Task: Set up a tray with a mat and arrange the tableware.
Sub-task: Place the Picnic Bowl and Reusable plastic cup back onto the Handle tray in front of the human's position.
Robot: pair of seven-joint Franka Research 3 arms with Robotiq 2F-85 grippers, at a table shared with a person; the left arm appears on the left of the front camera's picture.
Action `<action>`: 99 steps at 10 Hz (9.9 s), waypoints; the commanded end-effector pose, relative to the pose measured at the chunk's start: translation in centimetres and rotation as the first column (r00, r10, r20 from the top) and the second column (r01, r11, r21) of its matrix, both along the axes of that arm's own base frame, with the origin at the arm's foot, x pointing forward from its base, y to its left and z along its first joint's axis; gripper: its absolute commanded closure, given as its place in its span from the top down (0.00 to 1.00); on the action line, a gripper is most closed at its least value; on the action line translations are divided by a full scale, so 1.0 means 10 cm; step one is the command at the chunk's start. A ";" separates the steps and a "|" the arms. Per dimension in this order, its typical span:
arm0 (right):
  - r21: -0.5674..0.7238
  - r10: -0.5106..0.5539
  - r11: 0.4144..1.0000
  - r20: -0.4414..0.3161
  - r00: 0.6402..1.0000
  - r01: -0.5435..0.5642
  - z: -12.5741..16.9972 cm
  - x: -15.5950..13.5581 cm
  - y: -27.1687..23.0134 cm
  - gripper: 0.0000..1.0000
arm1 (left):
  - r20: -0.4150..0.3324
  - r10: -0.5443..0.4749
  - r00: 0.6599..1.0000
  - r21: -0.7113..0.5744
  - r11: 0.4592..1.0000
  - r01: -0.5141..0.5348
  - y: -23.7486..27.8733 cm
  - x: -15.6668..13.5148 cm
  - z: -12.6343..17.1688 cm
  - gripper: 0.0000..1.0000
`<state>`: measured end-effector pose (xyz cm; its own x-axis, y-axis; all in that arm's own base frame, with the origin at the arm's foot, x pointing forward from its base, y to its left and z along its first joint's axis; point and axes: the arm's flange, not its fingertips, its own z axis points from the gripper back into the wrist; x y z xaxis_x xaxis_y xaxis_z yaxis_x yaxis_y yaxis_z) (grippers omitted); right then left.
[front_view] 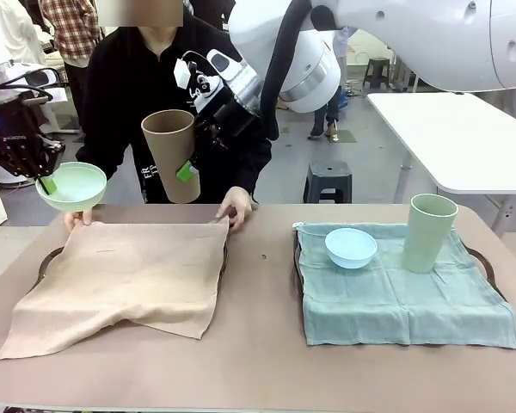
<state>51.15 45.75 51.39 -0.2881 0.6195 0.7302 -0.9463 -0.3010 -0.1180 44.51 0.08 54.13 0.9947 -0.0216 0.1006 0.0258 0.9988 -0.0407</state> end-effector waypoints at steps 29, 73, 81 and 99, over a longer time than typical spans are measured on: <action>0.008 0.067 0.998 -0.165 0.984 -0.066 -1.75 0.41 0.30 0.82 | -0.155 0.035 0.987 -0.097 0.994 -0.051 0.18 0.41 -1.51 0.05; -0.818 -0.964 0.190 -0.050 0.261 0.542 1.07 -1.31 -1.65 1.00 | 0.023 -0.091 0.996 0.106 0.990 0.088 0.23 -0.03 0.25 1.00; -0.822 -0.967 0.157 -0.015 0.254 0.548 1.12 -1.27 -1.63 1.00 | 0.004 -0.096 0.995 0.118 0.989 0.095 0.23 -0.02 0.24 1.00; -0.738 -0.919 0.171 -0.358 -0.164 0.653 1.36 -2.00 -3.54 1.00 | 0.006 -0.140 0.990 -0.511 0.851 0.124 0.91 -0.48 0.51 1.00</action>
